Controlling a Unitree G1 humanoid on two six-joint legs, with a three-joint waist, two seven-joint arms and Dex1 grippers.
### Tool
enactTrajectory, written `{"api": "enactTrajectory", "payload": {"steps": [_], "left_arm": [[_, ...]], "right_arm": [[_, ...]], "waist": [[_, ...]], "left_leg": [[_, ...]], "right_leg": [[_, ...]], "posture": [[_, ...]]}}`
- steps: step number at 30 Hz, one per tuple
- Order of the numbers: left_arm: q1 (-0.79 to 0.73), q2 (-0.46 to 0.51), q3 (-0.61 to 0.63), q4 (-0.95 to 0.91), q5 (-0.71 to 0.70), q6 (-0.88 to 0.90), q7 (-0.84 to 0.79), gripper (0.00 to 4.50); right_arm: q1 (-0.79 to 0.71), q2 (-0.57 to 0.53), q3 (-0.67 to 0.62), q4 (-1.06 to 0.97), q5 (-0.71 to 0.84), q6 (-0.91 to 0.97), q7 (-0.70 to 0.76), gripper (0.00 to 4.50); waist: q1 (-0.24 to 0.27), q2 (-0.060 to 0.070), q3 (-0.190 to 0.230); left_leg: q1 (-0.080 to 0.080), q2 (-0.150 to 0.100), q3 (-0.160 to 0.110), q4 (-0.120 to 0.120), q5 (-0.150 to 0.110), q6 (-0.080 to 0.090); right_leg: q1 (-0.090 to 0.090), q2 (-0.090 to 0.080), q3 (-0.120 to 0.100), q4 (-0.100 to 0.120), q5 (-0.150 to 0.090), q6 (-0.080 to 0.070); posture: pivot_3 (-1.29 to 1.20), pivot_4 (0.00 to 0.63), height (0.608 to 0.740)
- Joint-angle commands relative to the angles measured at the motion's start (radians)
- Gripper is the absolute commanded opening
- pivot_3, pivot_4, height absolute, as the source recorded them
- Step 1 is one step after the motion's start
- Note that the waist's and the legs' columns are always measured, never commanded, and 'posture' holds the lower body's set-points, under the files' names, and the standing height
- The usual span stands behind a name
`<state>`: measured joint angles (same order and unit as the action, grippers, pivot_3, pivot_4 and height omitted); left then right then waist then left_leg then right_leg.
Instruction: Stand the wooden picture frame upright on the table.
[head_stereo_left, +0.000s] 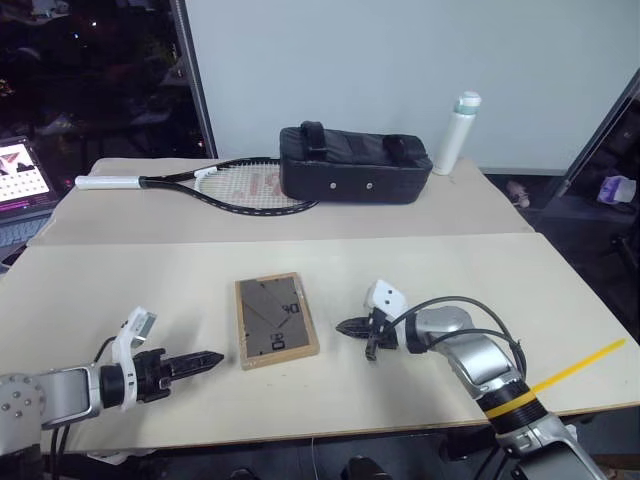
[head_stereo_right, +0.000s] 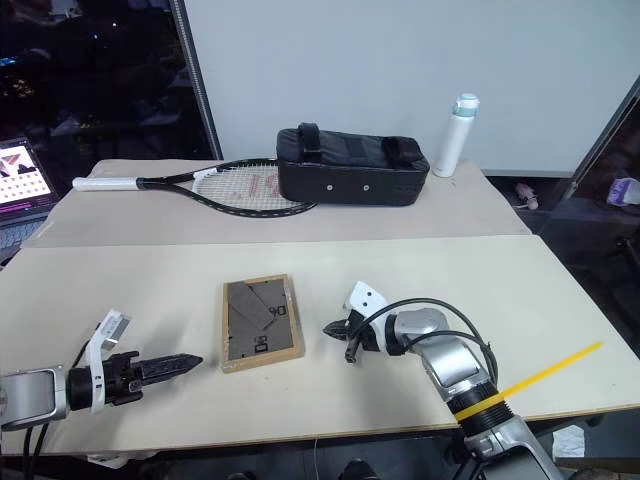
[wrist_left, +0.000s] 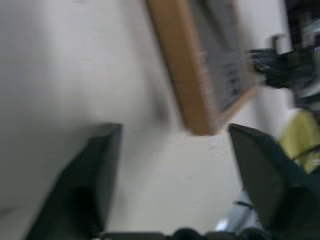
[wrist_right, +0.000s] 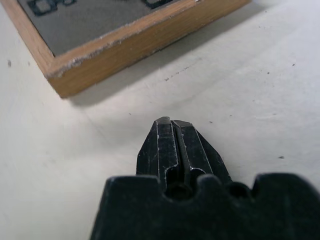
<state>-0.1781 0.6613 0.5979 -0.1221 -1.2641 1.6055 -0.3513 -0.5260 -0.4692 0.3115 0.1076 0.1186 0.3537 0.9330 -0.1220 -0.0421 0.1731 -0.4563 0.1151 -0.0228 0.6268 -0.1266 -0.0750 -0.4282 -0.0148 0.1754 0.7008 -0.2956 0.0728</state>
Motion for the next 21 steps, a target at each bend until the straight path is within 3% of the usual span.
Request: {"api": "enactTrajectory", "payload": {"steps": [1, 6, 9, 16, 19, 21], "left_arm": [[-0.035, -0.09, -0.051, 0.038, -0.179, 0.009, 0.232, 4.47], [-0.018, -0.183, -0.2, 0.056, -0.4, -0.112, 0.516, 4.47], [-0.039, -0.244, -0.275, 0.093, -0.444, -0.206, 0.659, 4.47], [-0.006, -0.189, -0.343, 0.087, -0.69, -0.404, 0.799, 4.47], [0.009, -0.168, -0.363, 0.07, -0.708, -0.449, 0.802, 3.74], [0.012, -0.154, -0.357, 0.069, -0.708, -0.468, 0.786, 2.98]], "right_arm": [[-0.01, 0.024, 0.023, 0.016, -0.023, -0.033, 0.006, 0.0], [-0.029, 0.075, 0.043, 0.027, -0.044, -0.055, 0.003, 0.0], [-0.033, 0.109, 0.054, -0.002, -0.041, -0.025, 0.002, 0.0], [0.009, 0.112, 0.045, -0.075, -0.044, 0.039, -0.011, 0.0], [0.018, 0.11, 0.042, -0.082, -0.044, 0.05, -0.017, 0.0], [0.016, 0.102, 0.041, -0.072, -0.053, 0.052, -0.022, 0.0]], "waist": [[0.003, 0.0, 0.0], [0.006, 0.0, -0.001], [0.023, 0.001, -0.002], [0.06, 0.002, -0.004], [0.065, 0.003, -0.004], [0.066, 0.003, -0.004]], "left_leg": [[0.0, 0.0, 0.0, 0.001, 0.0, 0.0], [0.003, -0.001, -0.001, 0.002, 0.0, 0.0], [0.004, -0.002, -0.002, 0.002, 0.0, 0.0], [0.004, -0.003, -0.002, 0.003, 0.0, -0.004], [0.003, -0.003, -0.002, 0.002, -0.001, -0.006], [0.003, -0.003, -0.002, 0.002, -0.001, -0.006]], "right_leg": [[0.001, 0.0, 0.0, 0.0, 0.0, 0.0], [0.005, 0.0, -0.001, 0.0, 0.001, 0.001], [0.007, 0.0, -0.001, -0.001, 0.001, 0.001], [0.006, -0.001, -0.001, -0.002, 0.0, 0.001], [0.005, -0.001, -0.001, -0.002, -0.001, 0.001], [0.005, -0.001, -0.001, -0.002, -0.001, 0.0]], "posture": [[0.0, 0.15, 0.676], [0.0, 0.15, 0.676], [0.0, 0.15, 0.676], [0.0, 0.15, 0.676], [0.0, 0.15, 0.676], [0.0, 0.15, 0.676]]}}
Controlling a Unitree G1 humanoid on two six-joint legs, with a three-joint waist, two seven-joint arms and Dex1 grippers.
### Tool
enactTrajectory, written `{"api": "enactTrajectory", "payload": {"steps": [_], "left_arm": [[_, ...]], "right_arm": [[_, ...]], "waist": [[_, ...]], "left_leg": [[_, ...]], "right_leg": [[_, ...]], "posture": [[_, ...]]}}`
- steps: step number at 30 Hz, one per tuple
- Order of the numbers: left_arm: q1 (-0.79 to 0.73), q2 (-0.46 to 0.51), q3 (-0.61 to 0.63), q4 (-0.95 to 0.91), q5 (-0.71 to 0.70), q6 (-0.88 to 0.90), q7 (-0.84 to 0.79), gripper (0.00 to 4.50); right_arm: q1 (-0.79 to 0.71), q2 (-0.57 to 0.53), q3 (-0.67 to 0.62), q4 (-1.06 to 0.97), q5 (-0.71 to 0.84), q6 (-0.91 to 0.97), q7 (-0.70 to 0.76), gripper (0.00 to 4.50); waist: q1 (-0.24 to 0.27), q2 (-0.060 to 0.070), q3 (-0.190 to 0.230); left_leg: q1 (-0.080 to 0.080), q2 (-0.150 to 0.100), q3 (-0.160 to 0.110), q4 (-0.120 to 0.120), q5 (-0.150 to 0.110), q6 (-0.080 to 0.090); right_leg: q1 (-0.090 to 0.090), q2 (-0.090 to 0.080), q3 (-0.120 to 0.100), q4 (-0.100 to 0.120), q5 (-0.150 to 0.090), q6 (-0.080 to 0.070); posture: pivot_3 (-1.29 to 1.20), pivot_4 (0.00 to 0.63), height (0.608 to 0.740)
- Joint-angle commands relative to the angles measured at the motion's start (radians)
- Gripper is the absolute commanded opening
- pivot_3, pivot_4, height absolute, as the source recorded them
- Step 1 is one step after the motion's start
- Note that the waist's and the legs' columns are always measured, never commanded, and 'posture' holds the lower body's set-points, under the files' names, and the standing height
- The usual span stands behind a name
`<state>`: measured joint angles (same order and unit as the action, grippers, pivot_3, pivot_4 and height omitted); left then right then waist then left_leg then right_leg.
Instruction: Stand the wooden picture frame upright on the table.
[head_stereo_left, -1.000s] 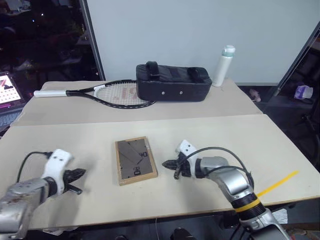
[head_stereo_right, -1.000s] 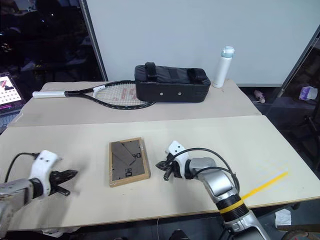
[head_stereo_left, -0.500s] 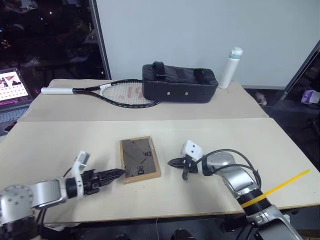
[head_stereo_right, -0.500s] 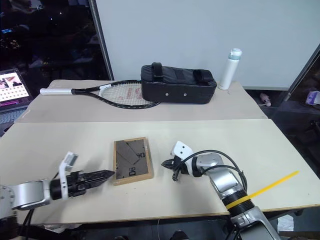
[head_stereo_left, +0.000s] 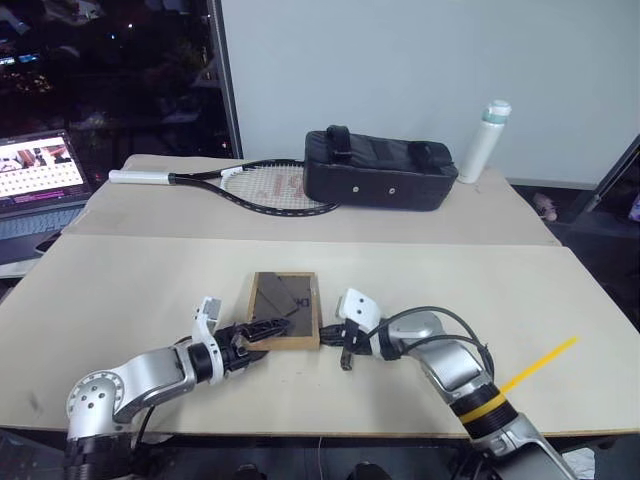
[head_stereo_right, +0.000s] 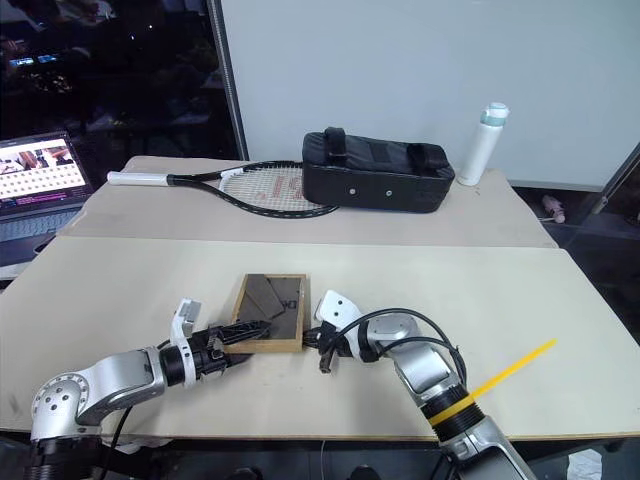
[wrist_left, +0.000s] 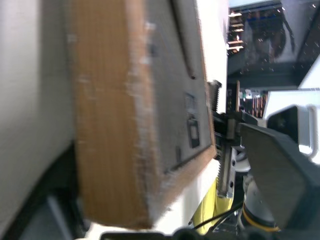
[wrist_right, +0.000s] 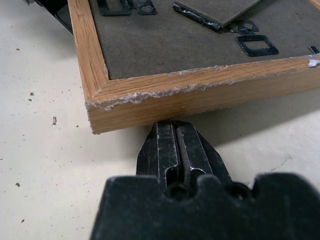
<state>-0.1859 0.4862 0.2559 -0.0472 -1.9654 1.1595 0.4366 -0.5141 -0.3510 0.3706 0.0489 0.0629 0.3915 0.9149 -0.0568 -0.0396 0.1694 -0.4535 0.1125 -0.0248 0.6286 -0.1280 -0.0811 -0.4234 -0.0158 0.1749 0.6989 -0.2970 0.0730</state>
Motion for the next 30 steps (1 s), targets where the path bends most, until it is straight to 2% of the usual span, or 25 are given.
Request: {"api": "enactTrajectory", "payload": {"steps": [1, 2, 5, 6, 13, 16, 18, 21, 23, 30], "left_arm": [[0.019, 0.027, -0.013, -0.004, -0.007, -0.028, -0.013, 2.76], [0.018, 0.032, -0.012, -0.002, -0.007, -0.032, -0.021, 2.25], [0.016, 0.042, -0.007, 0.003, -0.007, -0.049, -0.047, 1.43], [0.015, 0.042, 0.0, 0.004, -0.007, -0.056, -0.057, 1.15], [-0.021, 0.103, 0.061, -0.038, -0.007, -0.047, -0.219, 1.16], [-0.037, 0.172, 0.068, -0.069, -0.007, -0.029, -0.301, 1.16], [-0.053, 0.207, 0.067, -0.098, 0.024, -0.026, -0.366, 1.16], [-0.088, 0.232, 0.046, -0.12, 0.087, -0.029, -0.454, 1.16], [-0.116, 0.238, 0.022, -0.114, 0.123, -0.031, -0.482, 1.16], [-0.195, 0.219, -0.045, -0.106, 0.171, -0.043, -0.497, 1.16]], "right_arm": [[0.002, -0.02, -0.019, -0.005, -0.001, 0.012, -0.006, 0.0], [-0.001, -0.023, -0.02, 0.001, -0.004, 0.011, -0.007, 0.0], [-0.008, -0.033, -0.034, 0.011, 0.002, 0.011, -0.009, 0.0], [-0.01, -0.039, -0.043, 0.013, 0.006, 0.014, -0.008, 0.0], [-0.015, -0.134, -0.164, 0.002, 0.069, 0.054, 0.023, 0.0], [-0.045, -0.179, -0.296, 0.003, 0.183, 0.147, 0.047, 0.0], [-0.082, -0.198, -0.38, -0.026, 0.31, 0.278, 0.09, 0.0], [-0.15, -0.19, -0.433, -0.084, 0.466, 0.437, 0.122, 0.75], [-0.19, -0.177, -0.432, -0.115, 0.522, 0.505, 0.118, 1.43], [-0.338, -0.057, -0.378, -0.074, 0.532, 0.544, 0.009, 3.83]], "waist": [[0.003, 0.0, 0.0], [0.005, 0.0, 0.0], [0.011, 0.0, 0.0], [0.011, 0.0, 0.0], [0.015, 0.0, 0.001], [0.017, -0.001, 0.002], [0.015, -0.001, 0.005], [0.011, -0.001, 0.005], [0.01, -0.001, 0.005], [0.012, -0.001, 0.005]], "left_leg": [[0.0, 0.0, 0.0, 0.0, 0.0, 0.0], [0.0, 0.0, 0.0, 0.0, 0.0, 0.0], [0.0, 0.0, 0.0, 0.001, 0.0, 0.0], [0.0, 0.0, 0.0, 0.001, 0.0, 0.0], [-0.004, 0.0, 0.0, 0.001, 0.0, -0.001], [-0.005, 0.0, 0.0, 0.001, 0.0, -0.001], [-0.006, 0.0, 0.0, 0.0, 0.0, -0.001], [-0.007, 0.0, 0.0, -0.001, 0.0, -0.001], [-0.007, 0.0, 0.0, -0.002, 0.0, -0.001], [-0.01, 0.0, 0.0, -0.003, 0.0, -0.001]], "right_leg": [[0.0, 0.0, 0.0, 0.0, 0.0, 0.0], [0.0, 0.0, 0.0, 0.0, 0.0, 0.0], [0.0, 0.0, 0.0, -0.001, 0.0, 0.0], [0.0, 0.0, 0.0, -0.001, -0.003, -0.005], [-0.002, 0.0, 0.0, -0.001, -0.004, -0.007], [-0.004, 0.0, 0.0, -0.001, -0.004, -0.007], [-0.005, 0.0, 0.0, -0.001, -0.004, -0.007], [-0.006, 0.0, 0.0, -0.001, -0.004, -0.006], [-0.007, 0.0, 0.0, -0.001, -0.002, -0.002], [-0.01, 0.0, 0.0, -0.001, -0.001, -0.001]], "posture": [[0.0, 0.15, 0.676], [0.0, 0.15, 0.676], [0.0, 0.15, 0.676], [0.0, 0.15, 0.676], [0.0, 0.15, 0.676], [0.0, 0.15, 0.676], [0.0, 0.15, 0.676], [0.0, 0.15, 0.676], [0.0, 0.15, 0.676], [0.0, 0.15, 0.676]]}}
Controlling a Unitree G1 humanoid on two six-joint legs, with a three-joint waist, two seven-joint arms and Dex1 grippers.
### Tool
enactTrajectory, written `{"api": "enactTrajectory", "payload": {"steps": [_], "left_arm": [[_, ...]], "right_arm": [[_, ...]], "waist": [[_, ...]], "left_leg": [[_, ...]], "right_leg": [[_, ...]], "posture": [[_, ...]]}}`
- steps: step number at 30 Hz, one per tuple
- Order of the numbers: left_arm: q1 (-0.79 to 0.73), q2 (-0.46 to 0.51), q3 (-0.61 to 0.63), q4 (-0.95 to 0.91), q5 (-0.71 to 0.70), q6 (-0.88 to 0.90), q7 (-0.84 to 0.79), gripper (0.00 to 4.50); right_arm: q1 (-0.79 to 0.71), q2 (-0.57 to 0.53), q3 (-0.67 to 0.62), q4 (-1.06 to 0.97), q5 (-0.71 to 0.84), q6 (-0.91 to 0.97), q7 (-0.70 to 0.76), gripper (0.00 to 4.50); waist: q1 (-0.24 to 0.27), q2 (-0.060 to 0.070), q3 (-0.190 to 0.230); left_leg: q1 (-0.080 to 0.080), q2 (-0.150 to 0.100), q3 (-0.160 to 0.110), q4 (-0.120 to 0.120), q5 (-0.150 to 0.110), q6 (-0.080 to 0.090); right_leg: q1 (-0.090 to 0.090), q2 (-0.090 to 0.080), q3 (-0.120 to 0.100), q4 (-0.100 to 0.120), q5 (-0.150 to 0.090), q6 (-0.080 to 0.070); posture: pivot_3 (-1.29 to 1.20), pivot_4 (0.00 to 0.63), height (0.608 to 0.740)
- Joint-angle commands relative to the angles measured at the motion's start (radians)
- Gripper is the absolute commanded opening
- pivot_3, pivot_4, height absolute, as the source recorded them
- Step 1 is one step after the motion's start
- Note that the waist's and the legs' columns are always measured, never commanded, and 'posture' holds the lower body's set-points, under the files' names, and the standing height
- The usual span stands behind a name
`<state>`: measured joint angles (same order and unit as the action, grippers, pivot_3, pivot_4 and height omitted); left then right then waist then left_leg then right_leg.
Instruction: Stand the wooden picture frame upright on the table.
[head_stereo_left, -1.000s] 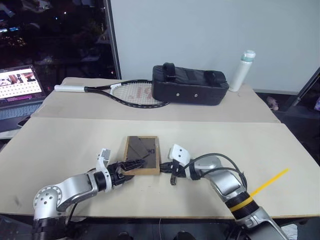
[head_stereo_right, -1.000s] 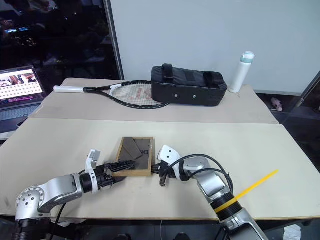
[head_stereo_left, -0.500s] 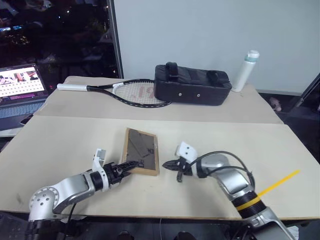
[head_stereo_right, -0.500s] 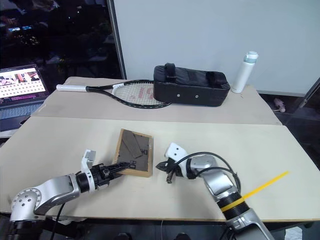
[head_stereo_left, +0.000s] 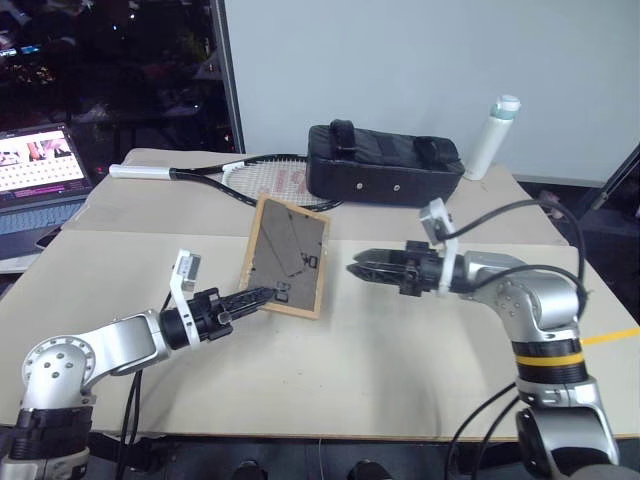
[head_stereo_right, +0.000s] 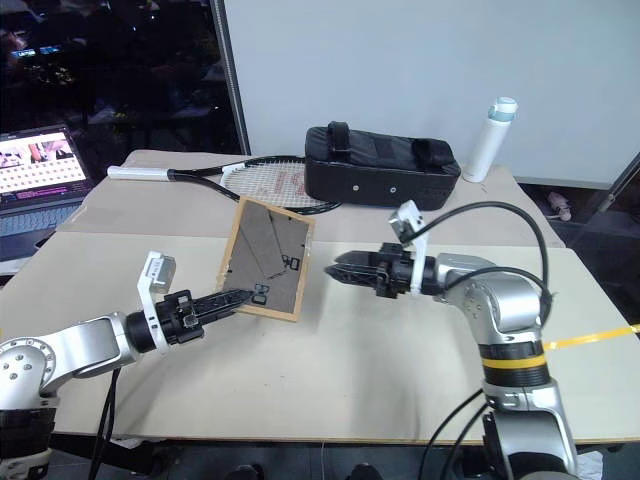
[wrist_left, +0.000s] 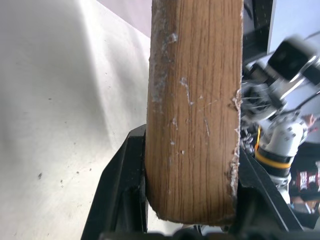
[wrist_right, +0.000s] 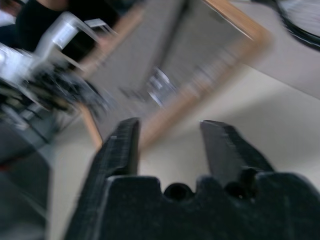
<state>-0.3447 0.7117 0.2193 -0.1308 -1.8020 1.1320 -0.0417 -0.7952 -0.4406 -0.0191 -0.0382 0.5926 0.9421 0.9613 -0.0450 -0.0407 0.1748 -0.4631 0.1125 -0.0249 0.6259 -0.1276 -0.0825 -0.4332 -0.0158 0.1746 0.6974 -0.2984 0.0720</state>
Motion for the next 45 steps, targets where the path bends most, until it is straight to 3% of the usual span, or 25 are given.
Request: {"api": "enactTrajectory", "payload": {"steps": [1, 2, 9, 13, 17, 20, 28, 31, 35, 38, 45], "left_arm": [[-0.042, -0.008, -0.025, -0.034, 0.023, -0.013, -0.013, 1.16], [-0.047, -0.009, -0.036, -0.042, 0.035, -0.011, -0.01, 1.16], [-0.073, -0.02, -0.074, -0.073, -0.015, -0.022, 0.03, 1.16], [-0.067, -0.018, -0.079, 0.0, -0.149, -0.033, 0.089, 1.16], [-0.071, -0.026, -0.058, 0.033, -0.17, 0.031, 0.025, 1.16], [-0.067, -0.004, -0.037, 0.027, -0.17, 0.068, -0.048, 1.16], [-0.128, 0.072, 0.014, 0.149, -0.17, 0.133, -0.117, 1.16], [-0.159, 0.044, -0.006, 0.192, -0.17, 0.158, -0.141, 1.16], [-0.215, -0.067, -0.022, 0.316, -0.17, 0.138, -0.001, 1.16], [-0.233, -0.156, -0.005, 0.371, -0.17, 0.171, 0.052, 1.16], [-0.256, -0.247, 0.03, 0.421, -0.17, 0.255, 0.083, 1.16]], "right_arm": [[-0.071, 0.047, 0.021, 0.03, -0.004, -0.019, -0.044, 4.23], [-0.079, 0.055, 0.027, 0.041, -0.008, -0.026, -0.048, 4.48], [-0.064, 0.074, 0.101, 0.033, 0.0, -0.062, 0.015, 4.48], [-0.03, 0.065, 0.112, -0.046, 0.042, -0.08, 0.088, 4.48], [-0.014, 0.036, 0.098, -0.036, 0.025, -0.121, 0.1, 4.48], [-0.007, -0.044, 0.102, 0.016, -0.066, -0.203, 0.092, 4.48], [0.05, -0.319, -0.039, -0.01, -0.049, -0.206, 0.124, 4.48], [0.103, -0.305, -0.06, -0.021, -0.149, -0.395, 0.037, 4.48], [0.206, -0.231, 0.003, -0.034, -0.47, -0.984, -0.149, 4.48], [0.286, -0.254, 0.082, -0.013, -0.757, -1.328, -0.303, 4.48], [0.213, -0.207, 0.12, 0.081, -0.936, -1.496, -0.492, 4.48]], "waist": [[0.0, 0.0, 0.0], [0.001, 0.0, 0.0], [0.006, 0.0, 0.0], [0.007, 0.0, 0.0], [0.006, 0.0, 0.0], [0.007, 0.0, 0.0], [0.026, 0.001, 0.002], [0.026, 0.001, 0.001], [0.028, 0.001, 0.001], [0.032, 0.001, 0.001], [0.029, 0.001, 0.002]], "left_leg": [[-0.002, 0.0, 0.0, 0.0, 0.0, 0.0], [-0.003, 0.0, 0.0, 0.0, 0.0, 0.0], [-0.012, 0.0, -0.001, 0.0, 0.0, 0.0], [-0.012, 0.0, -0.001, 0.0, 0.0, 0.0], [-0.012, 0.0, -0.001, 0.001, 0.001, 0.0], [-0.012, 0.0, -0.002, 0.001, 0.001, -0.001], [-0.012, 0.0, -0.001, 0.0, 0.001, -0.001], [-0.012, 0.0, -0.001, 0.0, 0.001, -0.002], [-0.012, 0.0, -0.002, 0.001, 0.001, -0.001], [-0.012, 0.0, -0.002, 0.001, 0.001, -0.002], [-0.011, 0.0, -0.002, 0.001, 0.005, -0.007]], "right_leg": [[-0.002, 0.0, 0.0, 0.0, 0.0, 0.0], [-0.003, 0.0, 0.0, 0.0, 0.0, 0.0], [-0.008, 0.0, -0.001, 0.0, 0.002, -0.001], [-0.008, 0.0, -0.002, 0.0, 0.002, -0.001], [-0.008, 0.0, -0.002, 0.0, 0.001, 0.001], [-0.008, 0.0, -0.003, 0.0, 0.001, 0.001], [-0.009, 0.0, -0.003, -0.001, 0.001, 0.001], [-0.009, 0.0, -0.003, -0.001, 0.001, 0.0], [-0.009, 0.0, -0.003, -0.001, 0.001, 0.001], [-0.008, 0.0, -0.003, -0.001, 0.001, 0.002], [-0.008, 0.0, -0.003, 0.002, 0.005, -0.004]], "posture": [[0.0, 0.15, 0.676], [0.0, 0.15, 0.676], [0.0, 0.15, 0.676], [0.0, 0.15, 0.676], [0.0, 0.15, 0.676], [0.0, 0.15, 0.676], [0.0, 0.15, 0.676], [0.0, 0.15, 0.676], [0.0, 0.15, 0.676], [0.0, 0.15, 0.676], [0.0, 0.15, 0.676]]}}
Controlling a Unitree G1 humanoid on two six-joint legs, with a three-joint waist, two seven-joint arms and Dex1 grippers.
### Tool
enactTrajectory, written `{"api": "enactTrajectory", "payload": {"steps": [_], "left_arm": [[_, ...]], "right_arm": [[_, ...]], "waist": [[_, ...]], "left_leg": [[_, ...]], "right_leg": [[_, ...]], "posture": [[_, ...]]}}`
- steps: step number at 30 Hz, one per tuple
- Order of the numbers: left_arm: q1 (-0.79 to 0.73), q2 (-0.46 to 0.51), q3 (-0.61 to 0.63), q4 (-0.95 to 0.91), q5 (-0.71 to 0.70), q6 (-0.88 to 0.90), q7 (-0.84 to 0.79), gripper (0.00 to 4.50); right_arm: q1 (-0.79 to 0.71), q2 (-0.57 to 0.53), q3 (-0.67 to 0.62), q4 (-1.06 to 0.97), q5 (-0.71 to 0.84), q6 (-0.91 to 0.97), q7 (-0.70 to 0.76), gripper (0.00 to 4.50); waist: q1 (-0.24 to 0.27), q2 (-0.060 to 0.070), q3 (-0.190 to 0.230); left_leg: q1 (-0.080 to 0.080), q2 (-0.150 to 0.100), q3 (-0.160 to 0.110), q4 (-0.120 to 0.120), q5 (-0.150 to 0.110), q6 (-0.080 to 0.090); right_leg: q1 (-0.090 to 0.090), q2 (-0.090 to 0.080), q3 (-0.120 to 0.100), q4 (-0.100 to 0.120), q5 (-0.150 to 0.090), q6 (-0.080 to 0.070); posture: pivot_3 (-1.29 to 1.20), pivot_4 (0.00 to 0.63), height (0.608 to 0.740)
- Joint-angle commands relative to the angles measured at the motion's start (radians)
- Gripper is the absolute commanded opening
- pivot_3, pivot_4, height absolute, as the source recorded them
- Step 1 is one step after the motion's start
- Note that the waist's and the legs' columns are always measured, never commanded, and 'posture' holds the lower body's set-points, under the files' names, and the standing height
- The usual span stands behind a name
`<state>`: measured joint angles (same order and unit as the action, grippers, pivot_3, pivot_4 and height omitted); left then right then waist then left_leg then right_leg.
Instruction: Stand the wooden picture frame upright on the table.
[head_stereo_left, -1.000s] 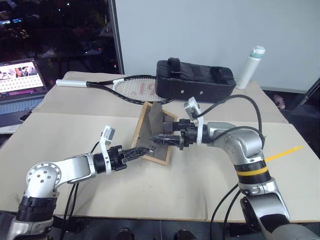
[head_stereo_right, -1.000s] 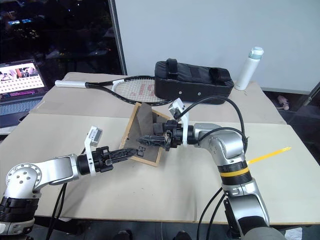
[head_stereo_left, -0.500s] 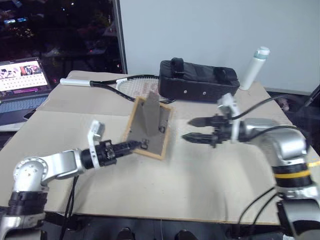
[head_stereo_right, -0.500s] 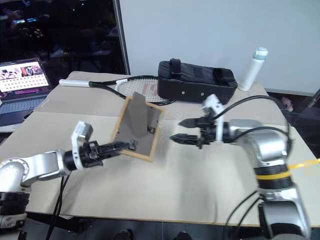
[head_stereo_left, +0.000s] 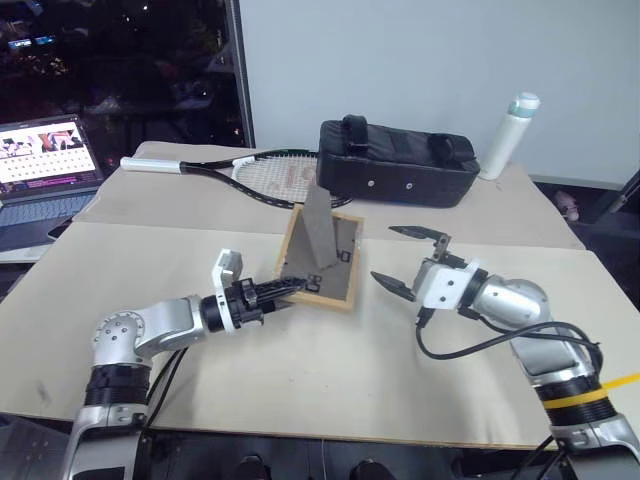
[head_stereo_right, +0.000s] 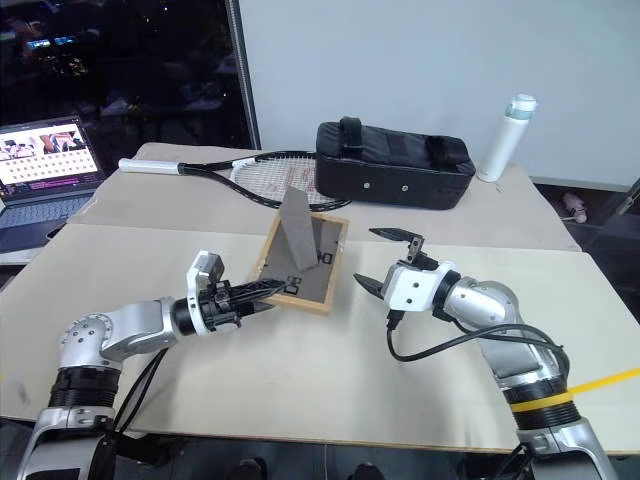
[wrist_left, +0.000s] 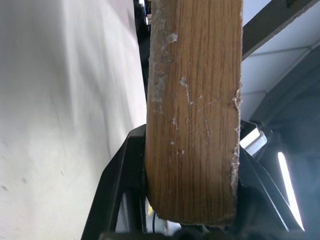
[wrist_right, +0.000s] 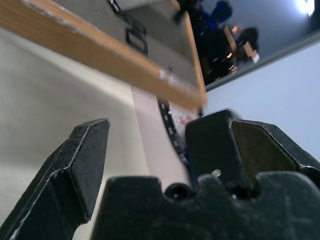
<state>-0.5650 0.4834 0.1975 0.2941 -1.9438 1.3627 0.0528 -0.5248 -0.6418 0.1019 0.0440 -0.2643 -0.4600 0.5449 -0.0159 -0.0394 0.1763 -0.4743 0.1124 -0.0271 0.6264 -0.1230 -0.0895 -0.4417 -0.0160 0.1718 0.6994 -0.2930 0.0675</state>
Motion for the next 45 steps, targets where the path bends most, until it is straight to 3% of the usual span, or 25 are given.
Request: {"api": "enactTrajectory", "payload": {"steps": [1, 14, 22, 25, 32, 34, 38, 41, 43, 45], "left_arm": [[-0.037, -0.028, 0.056, -0.002, -0.028, 0.027, -0.006, 1.16], [-0.058, -0.085, 0.093, -0.009, -0.028, 0.067, 0.001, 1.16], [-0.022, -0.088, 0.068, -0.068, -0.028, 0.064, -0.018, 1.16], [-0.008, -0.089, 0.034, -0.108, -0.028, 0.063, -0.037, 1.16], [0.042, -0.044, 0.004, -0.207, -0.028, 0.011, -0.01, 1.16], [0.065, -0.005, 0.003, -0.232, -0.028, 0.002, -0.009, 2.17], [0.114, 0.132, 0.066, -0.3, -0.023, -0.075, 0.01, 3.52], [0.158, 0.219, 0.149, -0.428, 0.147, -0.145, -0.079, 4.5], [0.2, 0.251, 0.223, -0.514, 0.239, -0.202, -0.231, 4.5], [0.251, 0.282, 0.262, -0.596, 0.353, -0.266, -0.382, 4.5]], "right_arm": [[-0.069, -0.009, 0.012, 0.014, -0.119, -0.125, -0.099, 4.48], [-0.204, -0.039, 0.113, 0.285, -0.446, -0.346, -0.398, 4.48], [-0.258, -0.059, 0.122, 0.376, -0.472, -0.404, -0.507, 4.48], [-0.266, -0.056, 0.124, 0.382, -0.46, -0.422, -0.518, 3.72], [-0.249, -0.069, 0.117, 0.372, -0.445, -0.438, -0.519, 1.5], [-0.246, -0.077, 0.117, 0.38, -0.444, -0.442, -0.523, 1.49], [-0.258, -0.078, 0.126, 0.393, -0.402, -0.446, -0.492, 1.24], [-0.266, -0.063, 0.141, 0.425, -0.303, -0.443, -0.406, 1.24], [-0.24, -0.02, 0.158, 0.449, -0.069, -0.362, -0.198, 1.24], [-0.2, 0.041, 0.151, 0.426, 0.198, -0.146, 0.063, 1.24]], "waist": [[0.0, 0.0, 0.0], [0.003, 0.0, 0.0], [0.0, 0.0, 0.0], [0.002, 0.0, 0.0], [-0.002, 0.0, 0.0], [-0.002, 0.0, 0.0], [-0.008, 0.0, 0.0], [-0.009, -0.001, 0.0], [-0.01, -0.001, 0.0], [-0.016, -0.001, 0.0]], "left_leg": [[0.0, 0.0, 0.0, 0.0, 0.001, -0.001], [0.002, 0.0, -0.001, 0.001, 0.001, -0.002], [0.002, 0.0, -0.002, 0.001, 0.001, -0.002], [0.002, 0.0, -0.002, 0.001, 0.001, -0.002], [0.002, 0.0, -0.003, 0.001, 0.001, -0.002], [0.002, 0.0, -0.003, 0.002, 0.002, -0.002], [0.002, 0.0, -0.003, 0.002, 0.002, -0.002], [0.002, 0.0, -0.004, 0.003, 0.002, -0.002], [0.002, 0.0, -0.004, 0.004, 0.002, -0.002], [0.002, 0.0, -0.004, 0.004, 0.001, -0.002]], "right_leg": [[0.0, 0.0, 0.0, 0.0, 0.0, 0.0], [0.003, 0.0, -0.001, 0.0, 0.001, 0.0], [0.003, 0.0, -0.002, 0.001, 0.001, 0.0], [0.003, 0.0, -0.002, 0.001, 0.001, 0.0], [0.003, 0.0, -0.002, 0.002, 0.001, 0.0], [0.004, 0.0, -0.002, 0.002, 0.001, 0.0], [0.004, 0.0, -0.002, 0.003, 0.001, 0.0], [0.004, 0.0, -0.002, 0.003, 0.001, 0.0], [0.004, 0.0, -0.002, 0.003, 0.001, 0.0], [0.006, 0.0, -0.002, 0.003, 0.001, 0.0]], "posture": [[0.0, 0.15, 0.676], [0.0, 0.15, 0.676], [0.0, 0.15, 0.676], [0.0, 0.15, 0.676], [0.0, 0.15, 0.676], [0.0, 0.15, 0.676], [0.0, 0.15, 0.676], [0.0, 0.15, 0.676], [0.0, 0.15, 0.676], [0.0, 0.15, 0.676]]}}
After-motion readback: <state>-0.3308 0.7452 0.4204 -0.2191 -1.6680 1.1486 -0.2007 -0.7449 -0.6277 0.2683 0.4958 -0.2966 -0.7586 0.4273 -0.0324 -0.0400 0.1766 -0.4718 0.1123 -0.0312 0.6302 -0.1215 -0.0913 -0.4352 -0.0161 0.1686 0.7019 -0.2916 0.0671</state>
